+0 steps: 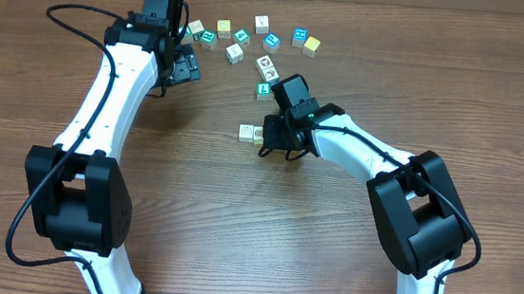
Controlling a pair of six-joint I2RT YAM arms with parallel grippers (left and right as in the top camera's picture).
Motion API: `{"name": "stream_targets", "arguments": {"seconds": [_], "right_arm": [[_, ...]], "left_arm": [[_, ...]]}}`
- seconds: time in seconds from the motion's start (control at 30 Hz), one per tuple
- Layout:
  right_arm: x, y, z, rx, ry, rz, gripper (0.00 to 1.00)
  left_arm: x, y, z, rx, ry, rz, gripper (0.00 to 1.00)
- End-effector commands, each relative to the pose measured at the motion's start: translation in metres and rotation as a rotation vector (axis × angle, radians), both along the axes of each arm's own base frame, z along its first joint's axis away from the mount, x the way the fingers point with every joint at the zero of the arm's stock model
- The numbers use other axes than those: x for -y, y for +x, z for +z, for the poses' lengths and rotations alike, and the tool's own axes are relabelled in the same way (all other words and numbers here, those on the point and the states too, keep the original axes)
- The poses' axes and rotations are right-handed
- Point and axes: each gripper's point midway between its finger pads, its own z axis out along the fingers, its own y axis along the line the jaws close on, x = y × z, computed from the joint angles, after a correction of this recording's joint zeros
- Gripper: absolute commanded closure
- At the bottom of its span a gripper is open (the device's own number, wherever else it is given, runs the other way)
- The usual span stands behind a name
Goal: Form a horizontal line
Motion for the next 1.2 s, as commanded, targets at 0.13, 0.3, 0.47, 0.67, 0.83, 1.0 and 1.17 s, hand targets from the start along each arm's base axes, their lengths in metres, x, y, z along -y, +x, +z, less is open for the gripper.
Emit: {"name": "stream_targets", "arguments": {"seconds": [0.13, 0.3, 0.47, 0.67, 0.83, 1.0, 1.17], "right_arm": [[-0.002, 0.003, -0.003, 0.013, 0.009, 0.005, 0.96], [-0.002, 0.003, -0.003, 0.012, 0.008, 0.006, 0.96], [0.015, 0.003, -0.008, -0.014, -0.05, -0.085, 0.96], [0.012, -0.025, -0.01, -0.172, -0.004, -0.094, 0.96], [0.004, -0.051, -0.014, -0.244, -0.022, -0.053, 0.96], [-0.009, -0.061, -0.014, -0.243, -0.027, -0.015, 0.96], [-0.011, -0.056, -0.013, -0.205, -0.039, -0.014, 0.96]], "left_arm": [[-0.001, 0.005, 0.003, 0.01, 0.012, 0.001, 0.0], [-0.001, 0.005, 0.003, 0.01, 0.012, 0.001, 0.0], [-0.001, 0.005, 0.003, 0.01, 0.012, 0.001, 0.0], [-0.001, 0.005, 0.003, 0.01, 0.012, 0.001, 0.0], [-0.001, 0.005, 0.003, 0.01, 0.012, 0.001, 0.0], [-0.001, 0.005, 0.003, 0.01, 0.012, 0.001, 0.0], [-0.001, 0.005, 0.003, 0.01, 0.012, 0.001, 0.0]]}}
